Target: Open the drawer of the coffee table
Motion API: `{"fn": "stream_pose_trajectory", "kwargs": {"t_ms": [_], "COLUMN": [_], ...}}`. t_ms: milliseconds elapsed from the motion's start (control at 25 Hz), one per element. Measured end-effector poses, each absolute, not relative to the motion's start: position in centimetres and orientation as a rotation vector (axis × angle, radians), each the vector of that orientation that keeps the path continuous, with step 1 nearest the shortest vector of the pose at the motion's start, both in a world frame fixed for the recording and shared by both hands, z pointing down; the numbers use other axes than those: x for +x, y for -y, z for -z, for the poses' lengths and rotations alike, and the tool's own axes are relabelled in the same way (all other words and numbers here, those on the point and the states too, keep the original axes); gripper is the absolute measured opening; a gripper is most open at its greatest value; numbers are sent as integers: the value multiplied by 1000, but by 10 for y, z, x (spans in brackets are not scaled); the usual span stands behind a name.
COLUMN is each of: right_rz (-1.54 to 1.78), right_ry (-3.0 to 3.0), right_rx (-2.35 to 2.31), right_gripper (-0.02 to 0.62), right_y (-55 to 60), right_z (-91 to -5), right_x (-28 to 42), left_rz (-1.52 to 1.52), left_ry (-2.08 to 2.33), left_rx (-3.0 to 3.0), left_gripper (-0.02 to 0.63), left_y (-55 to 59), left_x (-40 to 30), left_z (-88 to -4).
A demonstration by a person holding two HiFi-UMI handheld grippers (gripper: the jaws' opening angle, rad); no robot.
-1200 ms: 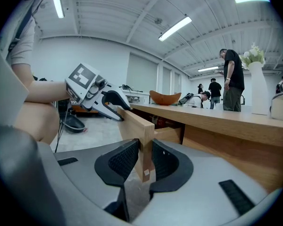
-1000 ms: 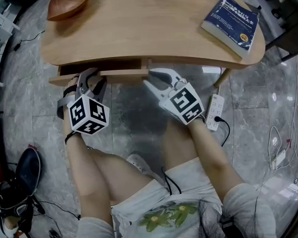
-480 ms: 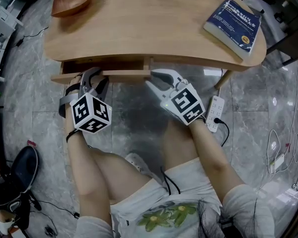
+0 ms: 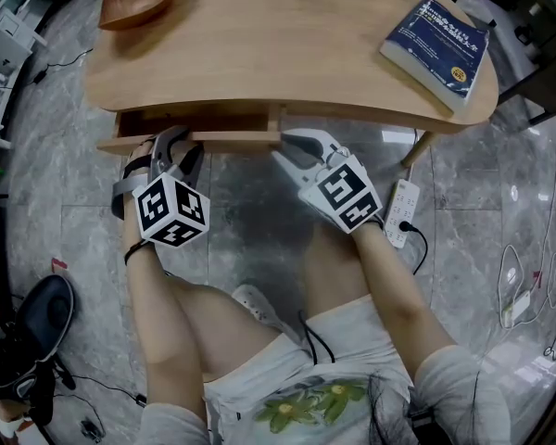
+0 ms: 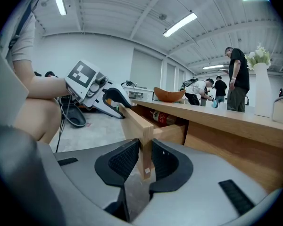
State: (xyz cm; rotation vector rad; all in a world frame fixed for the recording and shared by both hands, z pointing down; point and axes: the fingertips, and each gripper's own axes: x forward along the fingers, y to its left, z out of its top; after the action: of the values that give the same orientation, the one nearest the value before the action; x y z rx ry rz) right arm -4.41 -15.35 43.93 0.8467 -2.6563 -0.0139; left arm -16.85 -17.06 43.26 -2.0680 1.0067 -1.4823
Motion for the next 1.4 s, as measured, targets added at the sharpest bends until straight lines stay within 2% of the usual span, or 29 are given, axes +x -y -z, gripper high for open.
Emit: {"fn": "stream_pose_trajectory", "kwargs": {"t_ms": [1400], "right_rz": [23], "right_ry": [2657], "right_rx": [738], "right_gripper": [84], "right_y": [137], "right_z": [-441], "right_x": [-46], "left_rz": [1478], "left_ry": [-1050], "left_rx": [-2061], "left_gripper": [162], "left_y": [154], "left_x": [-171], "left_z": [-435]}}
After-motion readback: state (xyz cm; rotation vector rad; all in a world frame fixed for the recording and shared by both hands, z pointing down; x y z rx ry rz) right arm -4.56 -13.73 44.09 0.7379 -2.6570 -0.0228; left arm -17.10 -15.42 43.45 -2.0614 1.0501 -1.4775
